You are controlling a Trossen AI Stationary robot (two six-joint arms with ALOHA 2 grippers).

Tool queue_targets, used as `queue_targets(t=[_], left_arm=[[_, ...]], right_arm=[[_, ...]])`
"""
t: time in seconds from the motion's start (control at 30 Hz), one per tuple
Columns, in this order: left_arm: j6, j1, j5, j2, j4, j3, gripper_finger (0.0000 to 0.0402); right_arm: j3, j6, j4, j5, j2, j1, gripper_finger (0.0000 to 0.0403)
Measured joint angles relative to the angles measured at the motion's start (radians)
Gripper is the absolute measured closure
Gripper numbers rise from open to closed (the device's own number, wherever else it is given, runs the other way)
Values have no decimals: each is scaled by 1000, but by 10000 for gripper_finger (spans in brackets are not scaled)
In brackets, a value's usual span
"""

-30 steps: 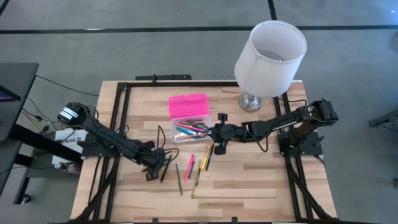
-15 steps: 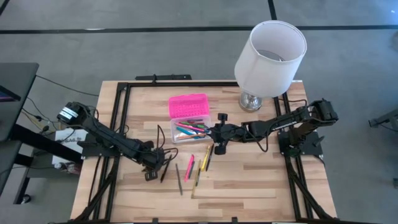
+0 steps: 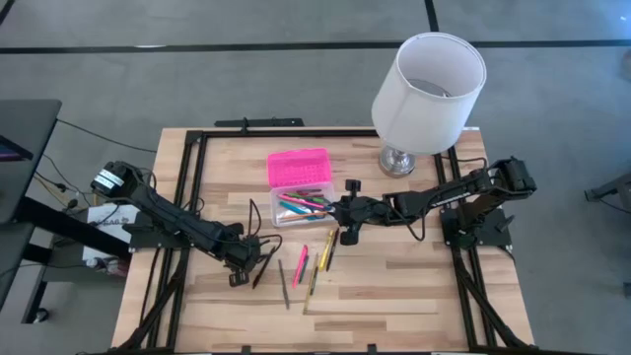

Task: Pick & place school supplies into a supply box
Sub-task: Put the left black pen into the pink supply box

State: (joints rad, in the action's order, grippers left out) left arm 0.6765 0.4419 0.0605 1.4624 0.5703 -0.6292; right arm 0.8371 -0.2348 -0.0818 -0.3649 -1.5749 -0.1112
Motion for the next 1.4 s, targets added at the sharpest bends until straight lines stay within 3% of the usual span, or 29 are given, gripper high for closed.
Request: queue_targets(t=[0.33,0.53,0.93,1.2,1.27,1.4], left_arm=[[-71,-25,40,0,18,-1,382],[-98,-42,86,0,29,-3,368],[-164,-62,408,4,263,-167,374],[-402,-170,625,2,142,-269,371],[-494,-221,620,2,57,-272,371],[-656,-337,493,2,-141,-272,368]], right_arm=[[0,0,0,0,0,0,321],[0,0,0,0,0,0,321],[0,0,3,0,0,0,321],[0,0,7,0,0,0,321],[0,0,10,0,0,0,321],[0,0,26,0,0,0,321]])
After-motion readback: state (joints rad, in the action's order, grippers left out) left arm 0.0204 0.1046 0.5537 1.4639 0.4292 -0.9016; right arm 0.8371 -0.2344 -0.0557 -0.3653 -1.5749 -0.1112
